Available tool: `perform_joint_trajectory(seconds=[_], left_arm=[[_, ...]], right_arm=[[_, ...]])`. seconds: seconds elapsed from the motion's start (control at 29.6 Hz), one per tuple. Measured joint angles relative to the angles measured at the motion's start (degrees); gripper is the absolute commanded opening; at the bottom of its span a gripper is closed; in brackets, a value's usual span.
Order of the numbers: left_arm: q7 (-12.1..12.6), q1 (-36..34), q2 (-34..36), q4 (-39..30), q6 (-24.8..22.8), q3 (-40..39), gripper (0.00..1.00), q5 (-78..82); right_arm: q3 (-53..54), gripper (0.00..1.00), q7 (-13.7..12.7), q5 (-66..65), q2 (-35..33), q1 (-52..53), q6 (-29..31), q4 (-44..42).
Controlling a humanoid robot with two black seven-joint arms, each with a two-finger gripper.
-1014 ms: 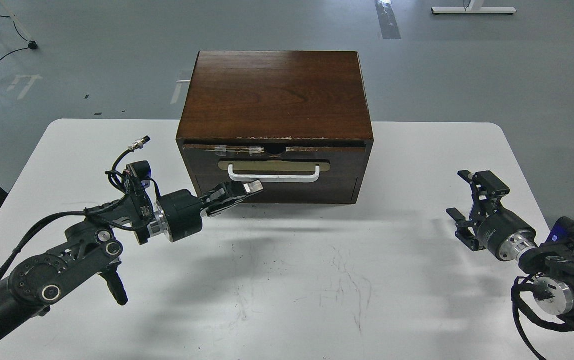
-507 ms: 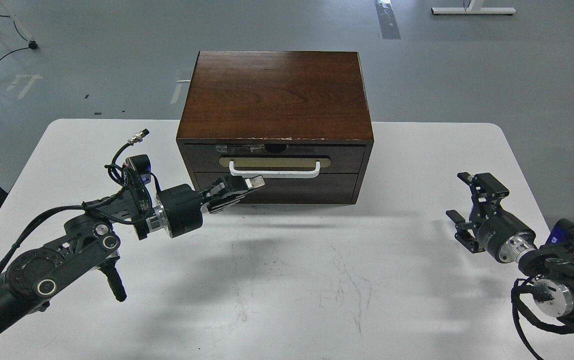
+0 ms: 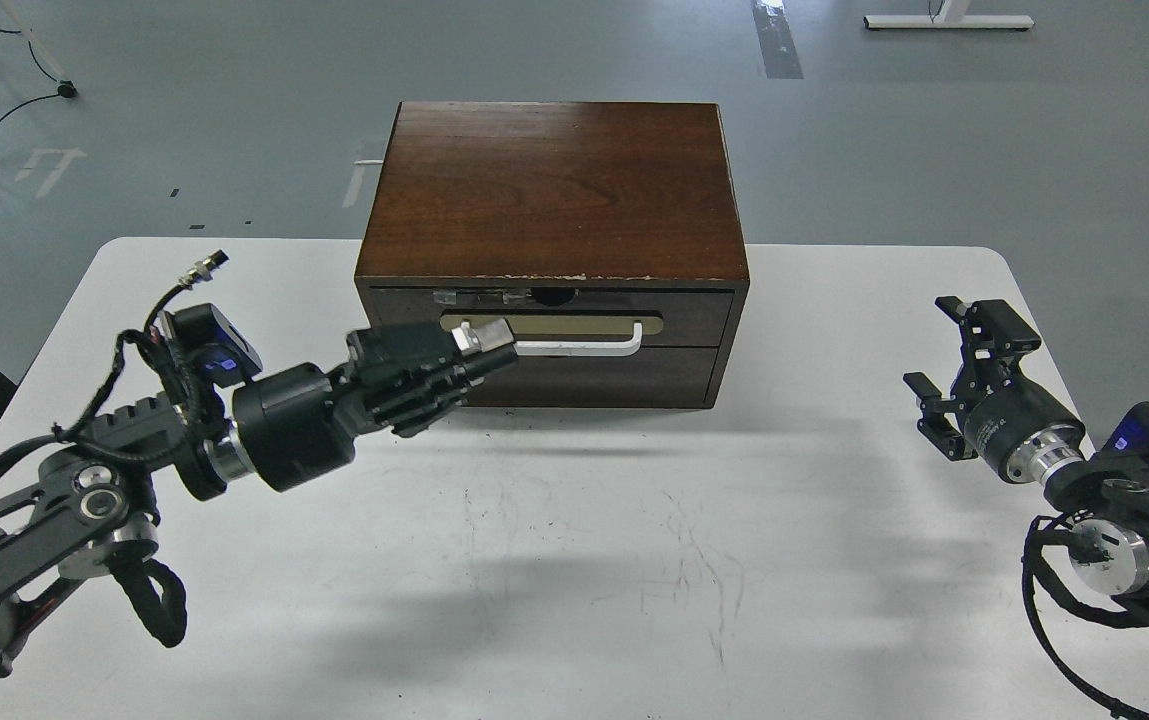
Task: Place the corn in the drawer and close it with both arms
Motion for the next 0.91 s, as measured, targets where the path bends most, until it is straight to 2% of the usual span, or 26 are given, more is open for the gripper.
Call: perform_joint_trajectory(seconds=[0.24,0.44,0.51,0.71,0.91], left_arm=[[0.00,0.29,2.96,0.64,2.10,-7.21,1.00,-10.60],[0.00,2.22,2.96,3.06,10.49,-12.53,1.00,-16.11],[0.00,2.36,2.96,4.51,11.90,-12.93,1.00,-17.91],[0.00,3.51,2.97,8.09,12.24,-13.13,1.00,-24.29],[0.15,6.10,2.45,8.49,11.92,-13.43,1.00,-26.10]], right_arm=[[4.74,1.00,0.00,0.01,0.43,1.19,-0.08,-0.67],[8.88,1.00,0.00,0.16,0.34,2.25,0.43,-0.68],[9.37,1.00,0.00,0.21,0.06,3.65,0.62,-0.67],[10.23,1.00,0.00,0.55,-0.48,4.74,1.02,0.38],[10.40,1.00,0.00,0.60,-0.85,4.50,2.25,0.84]])
